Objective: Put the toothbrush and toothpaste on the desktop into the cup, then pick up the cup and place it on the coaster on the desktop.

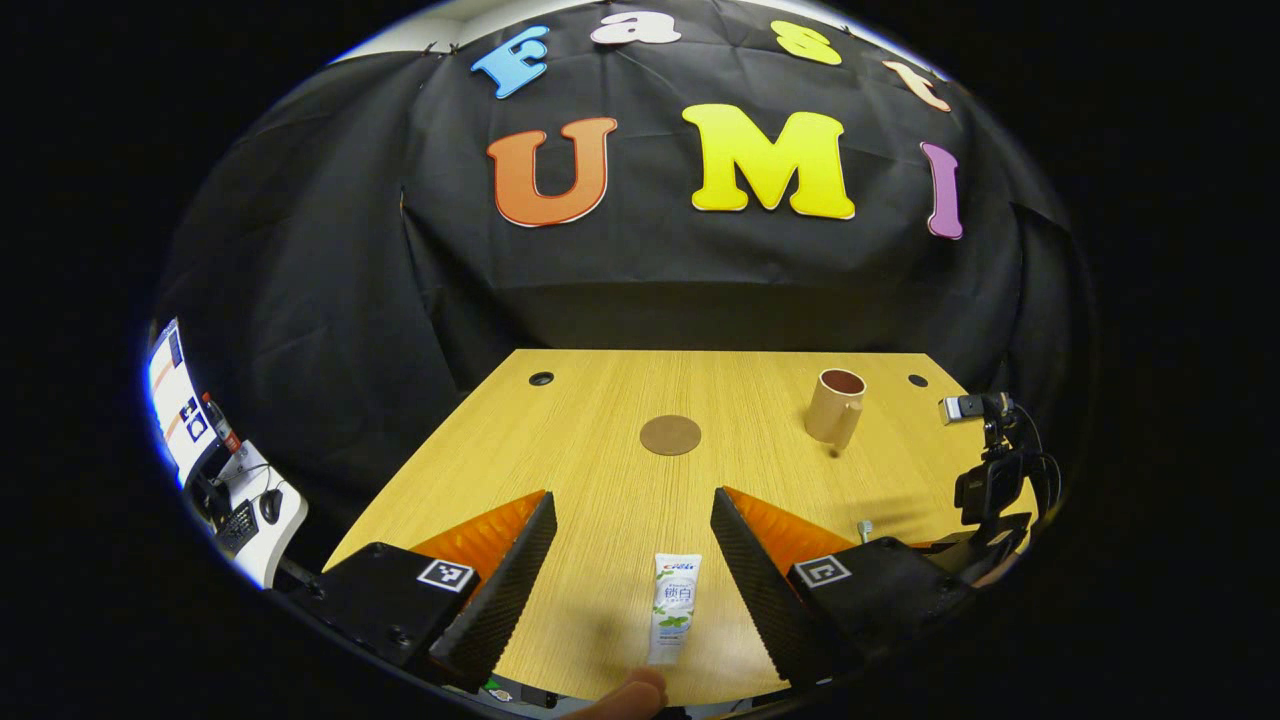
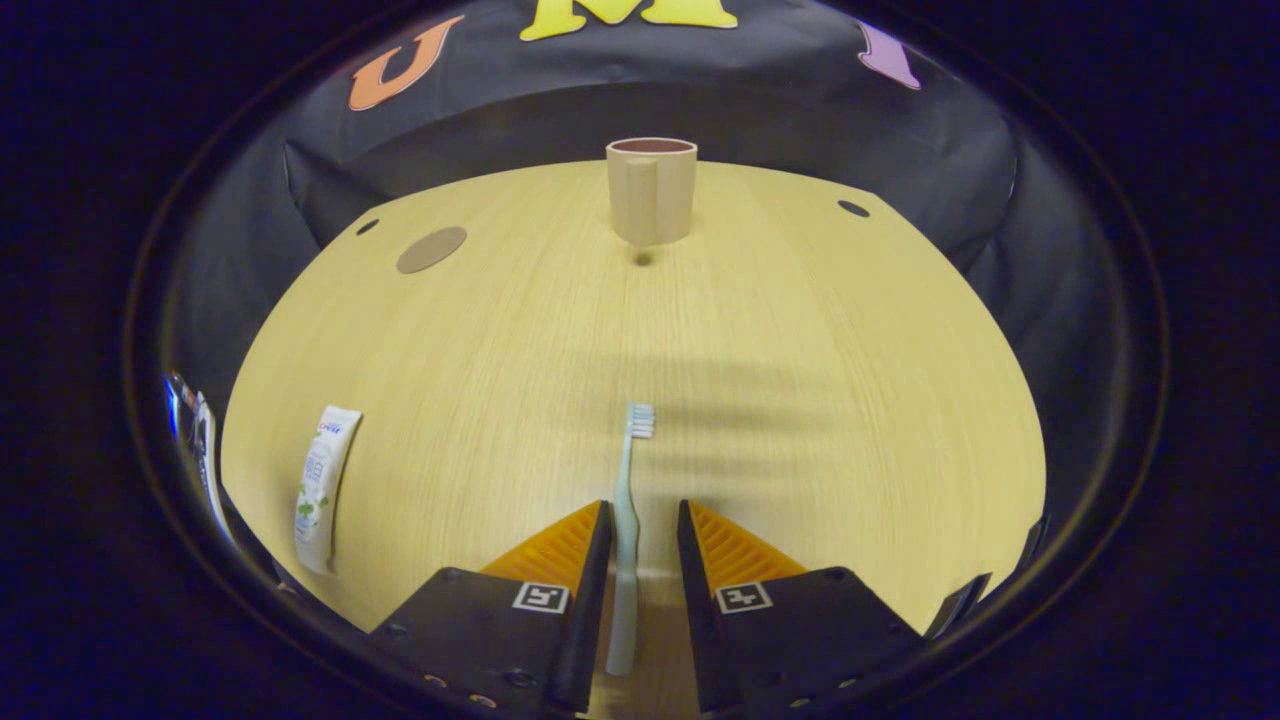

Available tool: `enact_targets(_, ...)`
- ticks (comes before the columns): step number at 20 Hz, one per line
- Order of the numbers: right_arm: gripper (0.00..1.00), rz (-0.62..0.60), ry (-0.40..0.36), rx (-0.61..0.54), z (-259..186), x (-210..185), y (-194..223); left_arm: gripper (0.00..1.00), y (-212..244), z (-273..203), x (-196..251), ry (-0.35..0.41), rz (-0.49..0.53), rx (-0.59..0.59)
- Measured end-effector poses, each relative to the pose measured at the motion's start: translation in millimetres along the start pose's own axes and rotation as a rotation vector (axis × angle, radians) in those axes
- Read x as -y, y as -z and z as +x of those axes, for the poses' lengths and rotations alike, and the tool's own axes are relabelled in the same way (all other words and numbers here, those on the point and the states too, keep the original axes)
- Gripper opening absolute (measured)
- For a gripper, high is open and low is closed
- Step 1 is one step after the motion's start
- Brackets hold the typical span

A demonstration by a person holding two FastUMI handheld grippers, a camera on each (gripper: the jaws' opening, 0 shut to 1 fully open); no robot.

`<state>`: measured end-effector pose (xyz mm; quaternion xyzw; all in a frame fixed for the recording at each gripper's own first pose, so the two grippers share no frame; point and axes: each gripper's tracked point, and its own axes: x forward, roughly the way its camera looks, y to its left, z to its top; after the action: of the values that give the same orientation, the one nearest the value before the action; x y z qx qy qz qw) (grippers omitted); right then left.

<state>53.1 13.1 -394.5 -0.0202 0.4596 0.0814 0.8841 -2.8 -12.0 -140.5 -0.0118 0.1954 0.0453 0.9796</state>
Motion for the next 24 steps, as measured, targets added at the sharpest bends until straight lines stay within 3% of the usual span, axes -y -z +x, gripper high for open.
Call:
enact_targets(5, 0.29, -0.040, -0.008, -0.007, -2, -5, 4, 1.00, 6, 3, -5, 0.001, 0.020, -0.012)
enact_targets(8, 0.07, -0.092, 0.044, 0.000, -4, -4, 6, 1.00, 12, 7, -11, -0.003, 0.032, -0.019)
enact_targets(12, 0.07, -0.038, 0.071, -0.017, -6, -1, 5, 1.00, 37, 11, -19, -0.004, 0.040, -0.046)
enact_targets(13, 0.02, -0.054, 0.077, 0.000, -6, 1, 9, 1.00, 51, 16, -21, 0.000, 0.044, -0.073)
enact_targets(17, 0.02, -0.021, 0.061, -0.006, -12, 2, 14, 1.00, 87, 20, -27, 0.008, 0.056, -0.154)
enact_targets(24, 0.02, 0.043, 0.055, 0.102, -77, 17, -17, 1.00, 144, 57, 18, 0.119, 0.037, -0.278)
